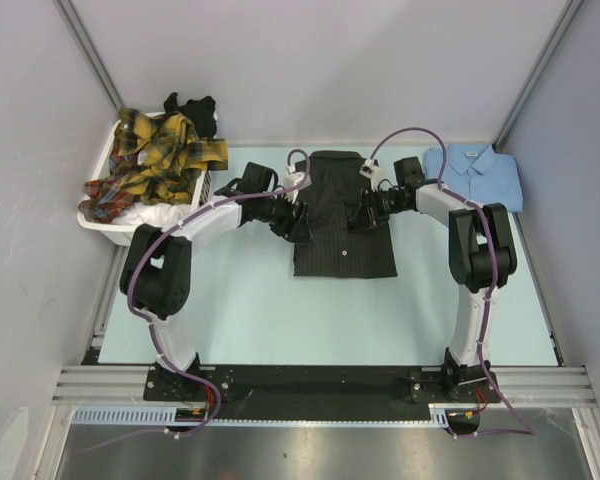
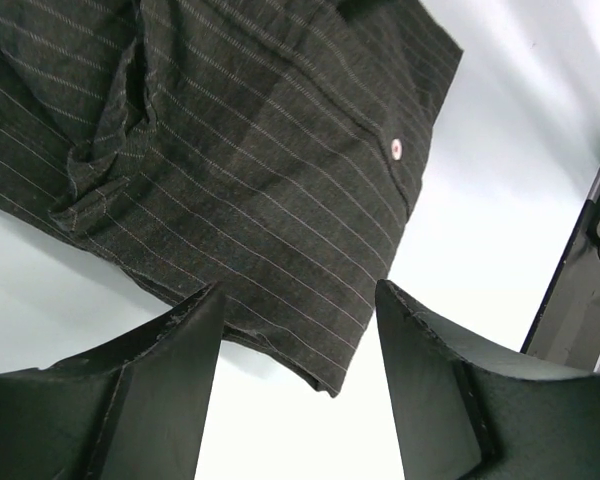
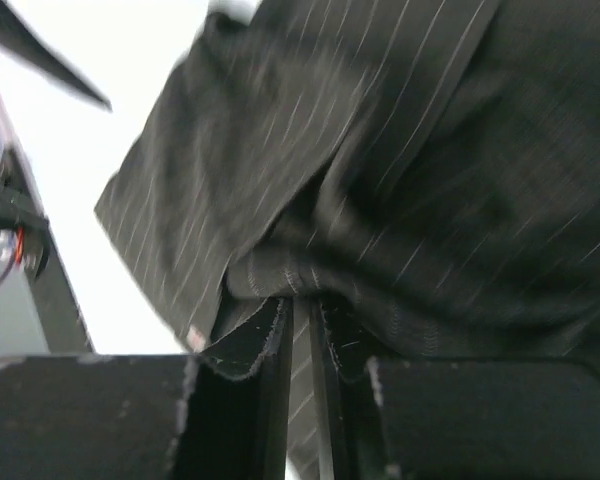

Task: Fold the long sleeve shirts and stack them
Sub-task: Fold the shirt

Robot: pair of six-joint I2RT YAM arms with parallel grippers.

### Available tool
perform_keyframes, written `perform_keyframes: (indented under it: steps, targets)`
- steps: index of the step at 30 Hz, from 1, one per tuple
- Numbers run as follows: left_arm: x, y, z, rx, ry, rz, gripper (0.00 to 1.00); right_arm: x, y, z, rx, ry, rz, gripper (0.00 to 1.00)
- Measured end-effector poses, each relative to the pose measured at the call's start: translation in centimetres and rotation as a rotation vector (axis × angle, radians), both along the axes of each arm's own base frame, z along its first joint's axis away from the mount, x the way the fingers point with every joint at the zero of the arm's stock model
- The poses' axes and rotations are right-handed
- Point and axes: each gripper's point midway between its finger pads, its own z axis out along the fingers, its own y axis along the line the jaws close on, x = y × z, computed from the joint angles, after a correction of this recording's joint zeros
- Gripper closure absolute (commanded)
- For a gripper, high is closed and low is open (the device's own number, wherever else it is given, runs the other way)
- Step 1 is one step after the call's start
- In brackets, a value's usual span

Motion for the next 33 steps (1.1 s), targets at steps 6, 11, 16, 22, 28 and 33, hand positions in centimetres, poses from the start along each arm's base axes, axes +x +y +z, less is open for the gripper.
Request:
perform_keyframes:
  steps: [6, 11, 16, 22, 28, 33]
  targets:
    - [0.1, -0.2, -2.1, 0.013, 0.068, 0.02, 0.33, 4.6, 0.5, -0.6, -0.014, -0.058, -0.074, 0.81]
    - [1.0, -0.8, -1.5, -0.023, 0.065, 0.056, 0.38, 5.2, 0.2, -3.3, -0.04, 0.003, -0.119, 0.77]
    - [3.4, -0.3, -1.2, -0.033, 0.043, 0.169, 0.38, 5.3, 0.2, -3.6, -0.037, 0.018, -0.132, 0.76]
    - [6.4, 1.3, -2.9, 0.028, 0.033, 0.271, 0.38, 5.1, -0.1, -3.8, -0.04, 0.033, -0.137, 0.72]
    - [6.2, 1.6, -4.0, 0.054, 0.063, 0.282, 0.5, 3.7, -1.3, -2.4, -0.05, 0.046, -0.143, 0.69]
    - [6.2, 1.3, -4.8, 0.043, 0.089, 0.281, 0.82, 2.1, -1.7, 2.4, -0.021, -0.019, -0.111, 0.68]
